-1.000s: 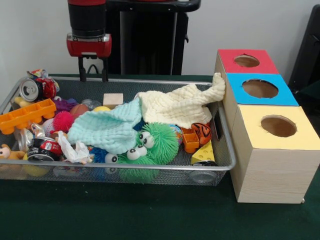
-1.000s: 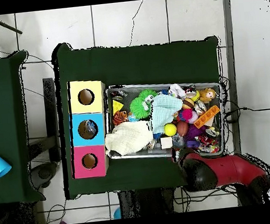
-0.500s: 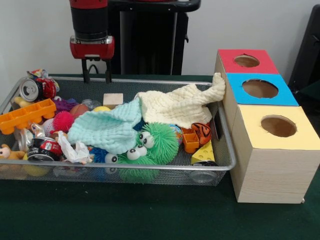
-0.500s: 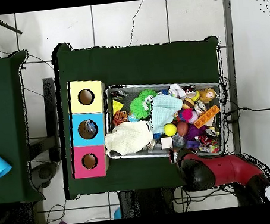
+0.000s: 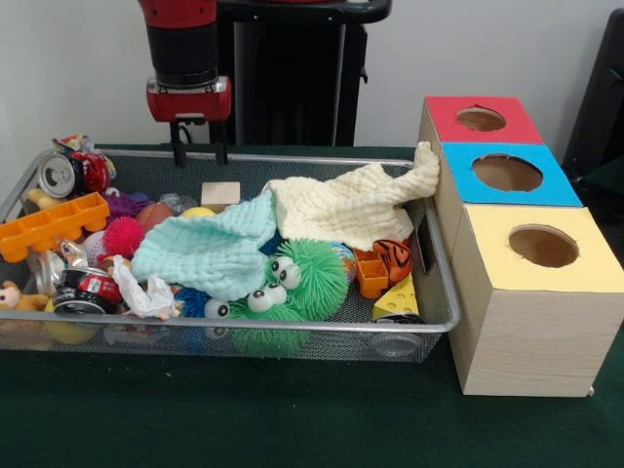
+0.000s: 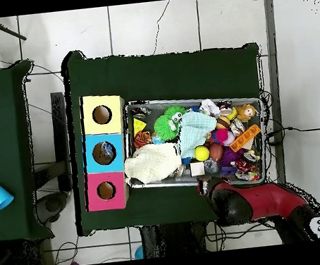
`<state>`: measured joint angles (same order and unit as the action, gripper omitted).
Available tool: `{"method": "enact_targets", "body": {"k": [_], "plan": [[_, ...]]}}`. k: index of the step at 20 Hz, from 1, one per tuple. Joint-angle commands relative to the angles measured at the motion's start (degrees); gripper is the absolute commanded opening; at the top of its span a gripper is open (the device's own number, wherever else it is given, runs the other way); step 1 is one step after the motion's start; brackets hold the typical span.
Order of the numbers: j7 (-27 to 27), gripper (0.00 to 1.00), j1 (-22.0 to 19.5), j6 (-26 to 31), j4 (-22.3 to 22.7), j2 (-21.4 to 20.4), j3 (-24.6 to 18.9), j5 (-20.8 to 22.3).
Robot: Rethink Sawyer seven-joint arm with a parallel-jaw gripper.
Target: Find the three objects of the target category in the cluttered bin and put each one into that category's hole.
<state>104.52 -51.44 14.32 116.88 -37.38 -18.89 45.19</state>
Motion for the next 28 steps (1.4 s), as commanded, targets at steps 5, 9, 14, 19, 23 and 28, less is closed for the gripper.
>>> {"method": "enact_targets", "body": {"k": [5,9,14,19,23,28], "plan": [[-4.9,1.0,-4.7,2.0,-5.1,3.8,-5.9,1.6],[-5.5,1.0,-5.8,2.7,-5.3,4.1,-7.0,1.8],[-3.6,1.0,-4.2,1.9,-5.5,3.6,-5.5,2.4],[0.1,1.0,-0.9,1.6,-4.9,1.5,-2.9,1.6],[1.4,1.0,0.8,2.0,-4.2,0.0,-2.0,0.4],[2.3,1.0,3.2,1.9,-4.7,-0.3,-0.7,0.4]]}}
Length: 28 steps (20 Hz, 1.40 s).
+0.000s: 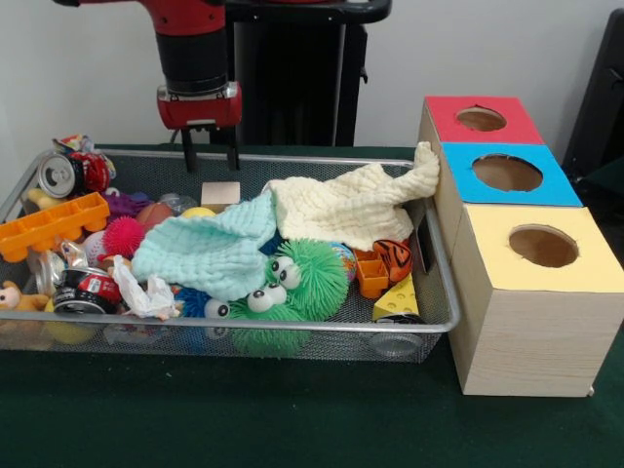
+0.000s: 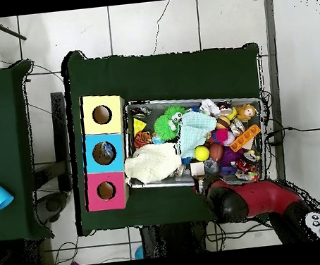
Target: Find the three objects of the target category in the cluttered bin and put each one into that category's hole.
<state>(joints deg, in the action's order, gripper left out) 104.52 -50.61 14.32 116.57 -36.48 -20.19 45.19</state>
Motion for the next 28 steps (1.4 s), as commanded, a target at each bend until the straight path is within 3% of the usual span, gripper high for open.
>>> {"method": "enact_targets", "body": {"k": [1,28], "plan": [[2.4,1.0,2.5,1.8,-4.4,-1.1,0.7,0.2],[-1.0,1.0,2.2,-0.8,-7.2,2.7,0.5,4.3]]}}
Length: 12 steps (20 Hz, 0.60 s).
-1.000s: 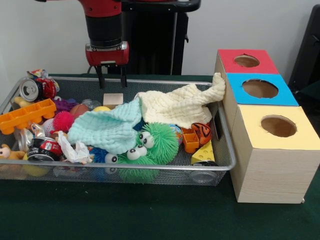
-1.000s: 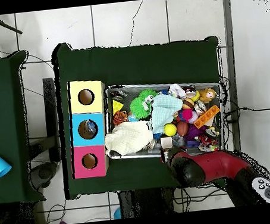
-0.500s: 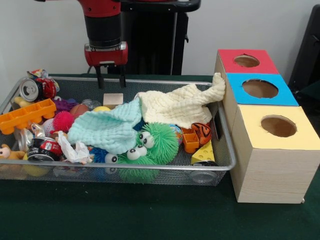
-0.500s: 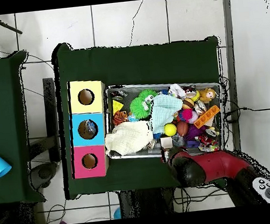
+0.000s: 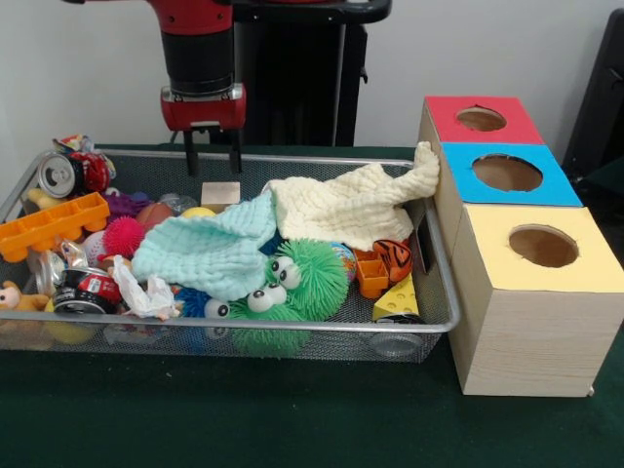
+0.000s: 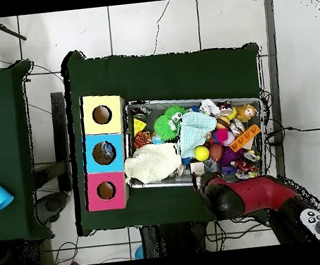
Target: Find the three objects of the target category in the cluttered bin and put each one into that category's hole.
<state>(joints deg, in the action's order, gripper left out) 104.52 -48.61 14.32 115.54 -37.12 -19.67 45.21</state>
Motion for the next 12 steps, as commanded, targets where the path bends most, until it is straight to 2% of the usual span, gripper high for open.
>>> {"method": "enact_targets", "body": {"k": [1,12], "plan": [[-0.8,1.0,0.5,-1.0,-6.5,3.6,0.2,4.4],[4.6,1.0,5.7,-6.1,-9.9,7.4,5.9,6.4]]}}
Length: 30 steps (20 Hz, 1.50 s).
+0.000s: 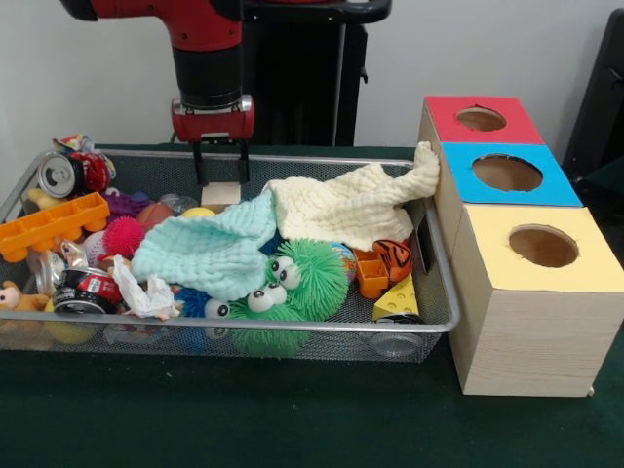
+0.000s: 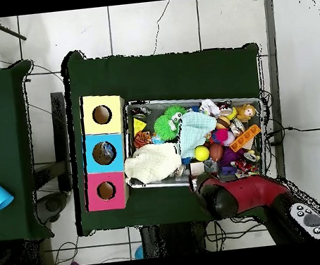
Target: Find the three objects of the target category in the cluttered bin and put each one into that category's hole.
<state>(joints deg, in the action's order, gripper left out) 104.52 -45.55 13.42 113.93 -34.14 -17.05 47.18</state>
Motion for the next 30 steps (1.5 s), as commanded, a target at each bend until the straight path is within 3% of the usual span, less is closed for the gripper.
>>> {"method": "enact_targets", "body": {"k": [1,9,21,30], "plan": [[5.0,1.0,3.0,-5.8,-8.4,4.6,3.8,4.2],[3.0,1.0,2.8,-6.8,-8.6,5.6,4.3,3.2],[-1.5,1.0,-2.0,-1.7,-5.8,2.2,-0.5,0.7],[-1.7,1.0,-3.3,-1.2,-5.7,2.3,-1.6,1.0]]}}
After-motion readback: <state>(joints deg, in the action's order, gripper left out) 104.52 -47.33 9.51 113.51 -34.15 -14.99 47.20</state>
